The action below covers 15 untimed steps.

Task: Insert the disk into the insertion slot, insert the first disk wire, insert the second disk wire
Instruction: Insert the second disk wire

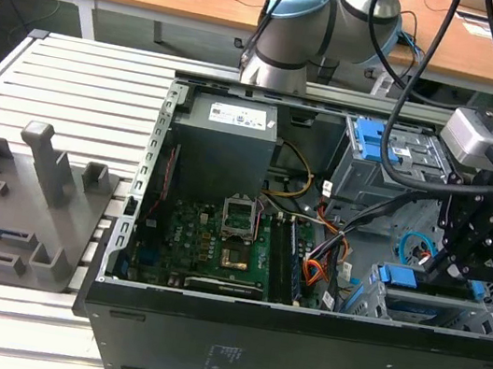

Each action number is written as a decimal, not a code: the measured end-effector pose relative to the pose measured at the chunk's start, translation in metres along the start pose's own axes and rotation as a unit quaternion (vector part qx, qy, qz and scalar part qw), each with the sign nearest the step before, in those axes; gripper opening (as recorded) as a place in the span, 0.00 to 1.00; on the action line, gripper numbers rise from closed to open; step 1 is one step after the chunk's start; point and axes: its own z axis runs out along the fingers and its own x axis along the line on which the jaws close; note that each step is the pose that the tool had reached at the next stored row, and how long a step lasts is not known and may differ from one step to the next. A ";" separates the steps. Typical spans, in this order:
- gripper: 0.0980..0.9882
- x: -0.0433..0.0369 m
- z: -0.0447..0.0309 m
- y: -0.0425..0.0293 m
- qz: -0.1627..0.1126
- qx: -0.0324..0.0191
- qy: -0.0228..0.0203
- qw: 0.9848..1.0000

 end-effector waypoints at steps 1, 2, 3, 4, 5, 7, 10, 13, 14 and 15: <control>0.08 0.0000 0.0002 0.0000 0.000 0.000 0.000 1.000; 0.15 0.0000 0.0002 0.0000 0.000 0.000 0.000 1.000; 0.15 0.0000 0.0001 0.0000 0.000 0.000 0.000 1.000; 0.15 0.0000 -0.0006 0.0000 0.000 0.000 0.000 1.000; 0.15 0.0004 -0.0038 0.0002 0.000 0.000 -0.001 1.000; 0.15 0.0006 -0.0142 0.0008 0.000 0.000 0.000 1.000; 0.14 -0.0030 -0.0412 0.0020 0.000 0.000 0.000 1.000; 0.01 -0.0037 -0.0585 0.0028 0.000 0.000 0.000 1.000; 0.01 -0.0035 -0.0600 0.0029 0.000 0.000 0.000 1.000; 0.01 -0.0035 -0.0601 0.0029 0.000 0.000 0.000 1.000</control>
